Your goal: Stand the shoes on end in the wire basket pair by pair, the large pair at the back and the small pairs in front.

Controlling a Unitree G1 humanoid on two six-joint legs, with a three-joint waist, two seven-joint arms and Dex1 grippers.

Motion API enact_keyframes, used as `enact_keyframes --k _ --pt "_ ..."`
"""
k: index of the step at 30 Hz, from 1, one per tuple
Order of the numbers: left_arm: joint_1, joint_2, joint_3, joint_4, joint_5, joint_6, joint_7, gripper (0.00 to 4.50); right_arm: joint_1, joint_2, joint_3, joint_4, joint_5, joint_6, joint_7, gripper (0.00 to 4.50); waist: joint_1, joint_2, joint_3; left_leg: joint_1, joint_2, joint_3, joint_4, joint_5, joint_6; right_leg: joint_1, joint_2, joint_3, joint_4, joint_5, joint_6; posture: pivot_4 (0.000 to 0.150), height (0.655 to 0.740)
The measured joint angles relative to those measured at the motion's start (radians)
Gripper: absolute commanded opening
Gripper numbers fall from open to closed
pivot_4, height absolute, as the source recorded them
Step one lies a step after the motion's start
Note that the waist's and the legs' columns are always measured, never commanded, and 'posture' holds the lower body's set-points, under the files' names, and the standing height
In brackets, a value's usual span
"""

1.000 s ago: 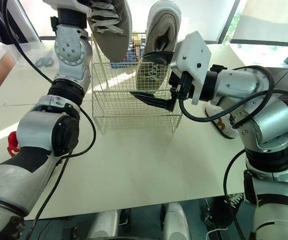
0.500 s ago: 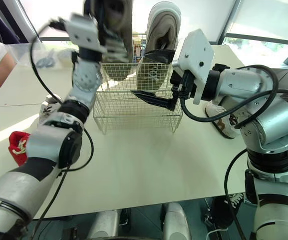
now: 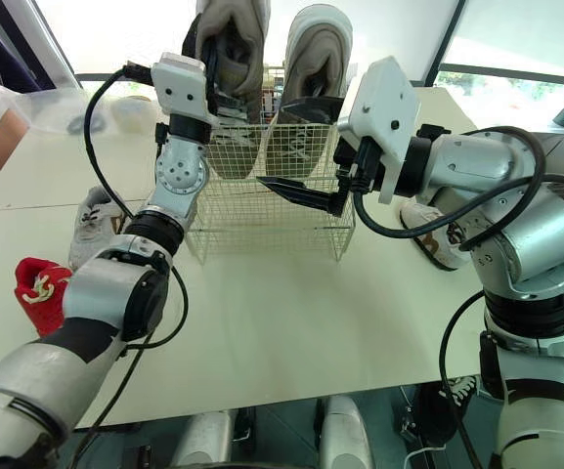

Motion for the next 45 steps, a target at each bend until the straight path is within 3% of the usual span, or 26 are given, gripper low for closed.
enact_keyframes --k 6,7,12,18,24,33,36,39,45 --pt "0.092 -0.037 0.046 -0.165 -0.147 0.186 -0.138 4.20 0.000 0.000 0.000 0.001 -0.011 -0.003 0.000 4.50 0.002 0.002 -0.001 0.001 0.000 -0.001 0.001 0.000 0.000 0.002 0.000 0.000 0.000 0.000 -0.001 0.150 0.7400" --pt "0.127 -0.047 0.047 -0.232 -0.178 0.235 -0.170 4.46 0.000 0.000 0.000 0.001 -0.012 -0.005 0.000 4.50 0.002 0.002 -0.001 0.001 0.000 -0.001 0.001 0.000 0.000 0.002 0.000 0.000 0.000 0.000 -0.001 0.150 0.7400" --pt "0.305 -0.058 0.047 -0.558 -0.294 0.485 -0.276 4.46 0.000 0.001 0.003 0.005 -0.018 -0.018 0.002 4.50 -0.002 0.002 -0.001 0.000 0.000 -0.001 0.001 0.000 0.000 0.002 0.000 0.000 0.000 0.000 -0.001 0.150 0.7400" --pt "0.498 0.029 0.036 -0.959 -0.417 0.784 -0.391 4.46 0.011 -0.017 -0.011 0.020 -0.018 -0.021 0.012 4.50 -0.005 0.002 -0.001 0.000 0.000 -0.001 0.001 0.000 0.000 0.001 0.000 0.000 0.002 0.000 0.000 0.150 0.7400" --pt "0.566 0.233 0.057 -1.295 -0.650 1.134 -0.550 4.46 0.088 -0.101 -0.091 0.049 -0.048 -0.011 -0.021 4.50 0.004 0.002 -0.001 0.000 0.000 -0.002 0.002 0.000 0.000 0.002 0.000 0.000 0.000 -0.002 -0.004 0.150 0.7400" --pt "0.563 0.518 0.154 -1.375 -1.017 1.571 -0.792 4.46 0.335 -0.258 -0.261 0.145 -0.120 0.113 -0.101 4.50 0.002 0.002 -0.001 0.000 0.000 -0.002 0.001 0.000 -0.001 0.002 0.000 0.000 -0.001 -0.002 -0.004 0.150 0.7400" --pt "0.571 0.558 0.154 -1.406 -1.100 1.660 -0.862 4.46 0.451 -0.264 -0.295 0.204 -0.147 0.148 -0.120 4.50 0.003 0.002 -0.001 0.001 -0.001 -0.001 0.002 0.000 -0.001 0.004 0.000 0.000 -0.002 -0.002 -0.004 0.150 0.7400" --pt "0.594 0.574 0.148 -1.431 -1.123 1.699 -0.901 4.46 0.556 -0.262 -0.321 0.257 -0.163 0.164 -0.129 4.50 0.002 0.002 -0.001 0.001 -0.001 -0.001 0.002 0.000 -0.001 0.004 0.000 0.000 -0.001 -0.002 -0.004 0.150 0.7400" --pt "0.603 0.566 0.119 -1.437 -1.124 1.709 -0.916 4.46 0.617 -0.233 -0.359 0.324 -0.169 0.195 -0.157 4.50 0.000 0.002 -0.001 0.001 -0.001 -0.002 0.002 0.000 -0.001 0.003 0.001 0.000 -0.001 -0.002 -0.004 0.150 0.7400"
